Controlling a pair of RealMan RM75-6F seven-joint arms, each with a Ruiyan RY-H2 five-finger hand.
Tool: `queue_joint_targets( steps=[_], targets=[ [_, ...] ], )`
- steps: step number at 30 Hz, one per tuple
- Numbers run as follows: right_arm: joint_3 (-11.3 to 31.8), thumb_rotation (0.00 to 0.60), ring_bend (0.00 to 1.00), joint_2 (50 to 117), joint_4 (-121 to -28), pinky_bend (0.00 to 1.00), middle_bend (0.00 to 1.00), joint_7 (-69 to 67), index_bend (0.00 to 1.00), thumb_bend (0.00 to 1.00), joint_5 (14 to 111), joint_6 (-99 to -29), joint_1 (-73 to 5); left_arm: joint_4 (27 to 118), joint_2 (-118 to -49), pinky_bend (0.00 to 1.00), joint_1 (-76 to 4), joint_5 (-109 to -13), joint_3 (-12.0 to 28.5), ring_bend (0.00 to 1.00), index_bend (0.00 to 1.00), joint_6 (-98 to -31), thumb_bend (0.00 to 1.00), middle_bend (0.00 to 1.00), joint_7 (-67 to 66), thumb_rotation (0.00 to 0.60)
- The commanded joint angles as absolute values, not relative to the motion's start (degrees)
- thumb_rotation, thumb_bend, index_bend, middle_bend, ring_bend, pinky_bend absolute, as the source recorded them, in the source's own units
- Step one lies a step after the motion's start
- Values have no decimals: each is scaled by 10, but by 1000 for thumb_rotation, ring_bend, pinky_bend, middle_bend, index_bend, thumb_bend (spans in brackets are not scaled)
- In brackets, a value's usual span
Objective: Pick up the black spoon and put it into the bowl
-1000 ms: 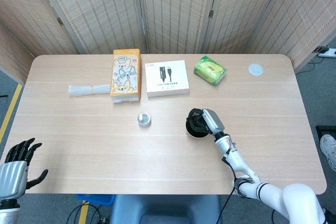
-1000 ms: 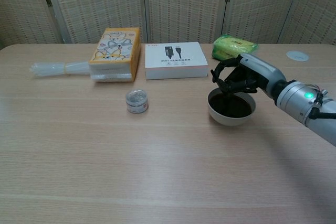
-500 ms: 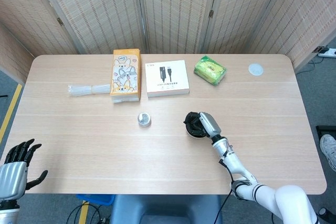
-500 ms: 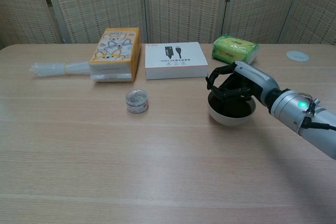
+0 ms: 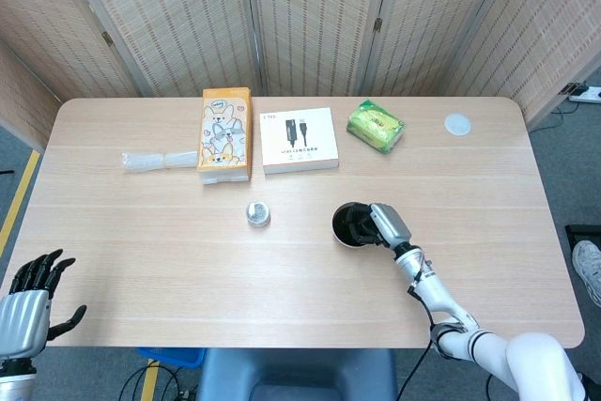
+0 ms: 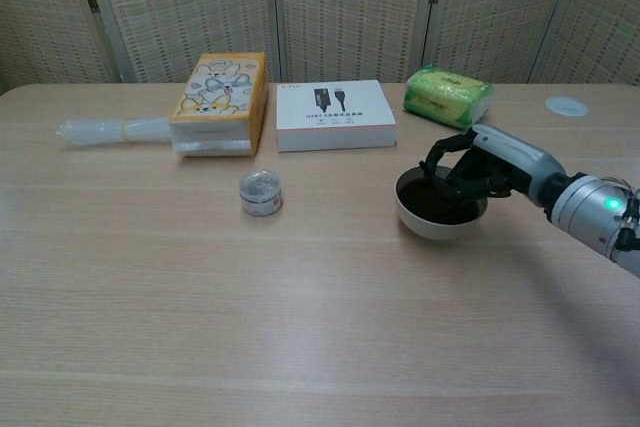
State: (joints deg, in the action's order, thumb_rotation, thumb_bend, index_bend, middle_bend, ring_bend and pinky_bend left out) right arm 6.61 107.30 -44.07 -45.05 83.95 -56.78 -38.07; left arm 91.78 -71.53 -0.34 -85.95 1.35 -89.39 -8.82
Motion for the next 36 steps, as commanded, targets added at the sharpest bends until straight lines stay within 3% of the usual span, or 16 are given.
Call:
queue_joint_targets(
  steps=[1, 13, 28, 36],
  targets=[
    [74, 600, 1000, 1078, -430, 1000, 1000, -455, 653, 533, 835, -564, -386, 918, -715, 149, -4, -859, 14, 131, 220, -893, 266, 134, -89, 600],
    [84, 600, 1000, 1118, -396, 1000, 1000, -474, 654, 534, 840, -557, -417, 922, -711, 150, -3, -856, 17, 131, 220, -896, 267, 134, -91, 600],
    [36, 600, 1000, 1069, -453, 1000, 1000, -455, 654, 534, 870, -585, -382, 919, -714, 150, -3, -860, 16, 131, 220, -897, 267, 134, -88, 600],
    [50, 600, 1000, 1070, -434, 1000, 1000, -439, 654, 536, 854, -570, -387, 918, -715, 150, -5, -861, 17, 131, 220, -895, 267, 134, -87, 600]
  ],
)
